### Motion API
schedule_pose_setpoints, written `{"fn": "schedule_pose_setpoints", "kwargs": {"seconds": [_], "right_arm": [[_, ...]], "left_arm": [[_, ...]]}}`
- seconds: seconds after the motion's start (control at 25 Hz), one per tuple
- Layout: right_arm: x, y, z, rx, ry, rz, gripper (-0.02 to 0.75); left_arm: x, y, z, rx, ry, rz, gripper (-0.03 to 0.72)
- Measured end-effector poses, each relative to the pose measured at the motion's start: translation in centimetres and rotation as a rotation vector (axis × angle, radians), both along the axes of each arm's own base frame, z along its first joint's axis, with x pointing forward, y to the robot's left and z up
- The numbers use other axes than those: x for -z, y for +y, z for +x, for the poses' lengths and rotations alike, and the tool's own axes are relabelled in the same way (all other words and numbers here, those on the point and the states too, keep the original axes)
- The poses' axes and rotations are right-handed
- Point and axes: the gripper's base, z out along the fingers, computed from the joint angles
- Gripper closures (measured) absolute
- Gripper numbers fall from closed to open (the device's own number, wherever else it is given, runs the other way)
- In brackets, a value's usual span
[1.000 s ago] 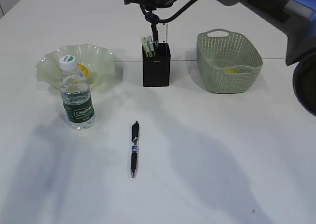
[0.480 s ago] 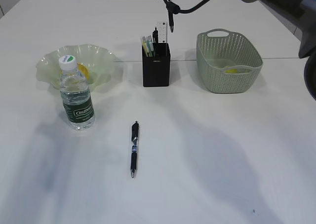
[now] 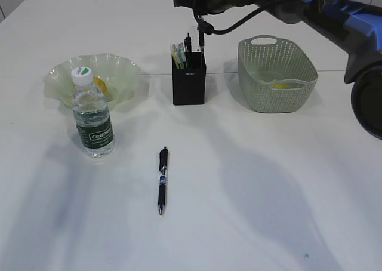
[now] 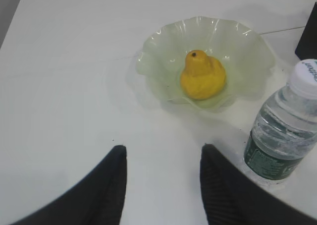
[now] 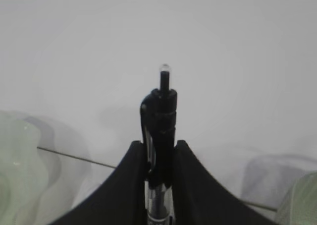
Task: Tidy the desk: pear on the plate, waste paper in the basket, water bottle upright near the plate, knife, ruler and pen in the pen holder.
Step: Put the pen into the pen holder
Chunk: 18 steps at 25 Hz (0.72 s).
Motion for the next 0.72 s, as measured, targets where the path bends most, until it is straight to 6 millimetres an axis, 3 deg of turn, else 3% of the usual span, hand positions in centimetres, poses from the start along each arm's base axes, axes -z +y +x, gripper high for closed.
{"fn": "schedule_pose_setpoints", "kwargs": {"seconds": [0.32, 0.72], "right_arm": [[-0.5, 0.3, 0.3, -0.018, -0.069, 0.045, 0.626], [2.3, 0.6, 0.9, -0.019, -0.030, 0.033, 0.626]], "left_arm": [[-0.1, 0.0, 0.0, 0.000, -0.007, 0.000, 0.347], [-0.1, 0.0, 0.0, 0.000, -0.007, 0.000, 0.347]]}}
